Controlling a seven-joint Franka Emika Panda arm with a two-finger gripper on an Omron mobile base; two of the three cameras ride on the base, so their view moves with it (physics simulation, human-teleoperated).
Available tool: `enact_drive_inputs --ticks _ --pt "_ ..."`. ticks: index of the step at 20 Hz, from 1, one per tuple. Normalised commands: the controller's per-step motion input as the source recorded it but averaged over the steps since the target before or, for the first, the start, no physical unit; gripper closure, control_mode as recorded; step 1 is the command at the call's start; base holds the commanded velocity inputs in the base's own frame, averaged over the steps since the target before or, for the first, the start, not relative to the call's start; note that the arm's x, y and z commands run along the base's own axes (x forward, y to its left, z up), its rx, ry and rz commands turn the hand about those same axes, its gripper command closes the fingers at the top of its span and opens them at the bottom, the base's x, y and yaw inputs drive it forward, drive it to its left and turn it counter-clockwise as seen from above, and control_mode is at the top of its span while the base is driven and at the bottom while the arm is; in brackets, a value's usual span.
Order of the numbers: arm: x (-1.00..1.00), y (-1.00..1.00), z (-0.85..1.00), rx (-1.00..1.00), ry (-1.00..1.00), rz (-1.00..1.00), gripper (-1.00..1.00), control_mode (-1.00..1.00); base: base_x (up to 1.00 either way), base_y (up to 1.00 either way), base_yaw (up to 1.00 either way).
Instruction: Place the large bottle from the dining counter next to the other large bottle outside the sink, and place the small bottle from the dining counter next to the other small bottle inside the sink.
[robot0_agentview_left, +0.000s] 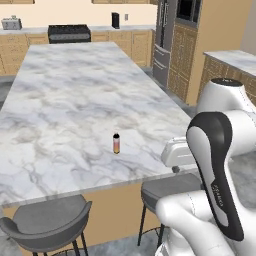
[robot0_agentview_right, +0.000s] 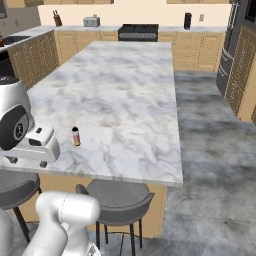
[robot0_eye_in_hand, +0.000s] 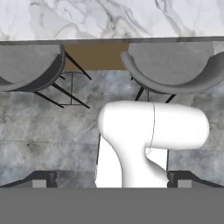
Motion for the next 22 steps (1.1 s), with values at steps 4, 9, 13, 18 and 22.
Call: enact_drive_inputs --ticks 4,9,13,18,22 --pt "0.00 0.00 0.00 0.00 0.00 0.00 -1.00 1.00 0.04 0.00 0.00" --pt "0.57 0.27 0.00 0.00 -0.13 0.03 -1.00 -1.00 0.02 0.00 0.00" --pt "0.82 0.13 0.00 0.00 -0.15 0.12 -1.00 -1.00 0.00 0.00 0.00" --pt "0.70 0.00 0.05 0.00 0.06 0.02 -1.00 -1.00 0.00 0.00 0.00" --pt "0.58 0.16 0.17 -0.01 0.05 0.00 -1.00 -1.00 0.00 0.00 0.00"
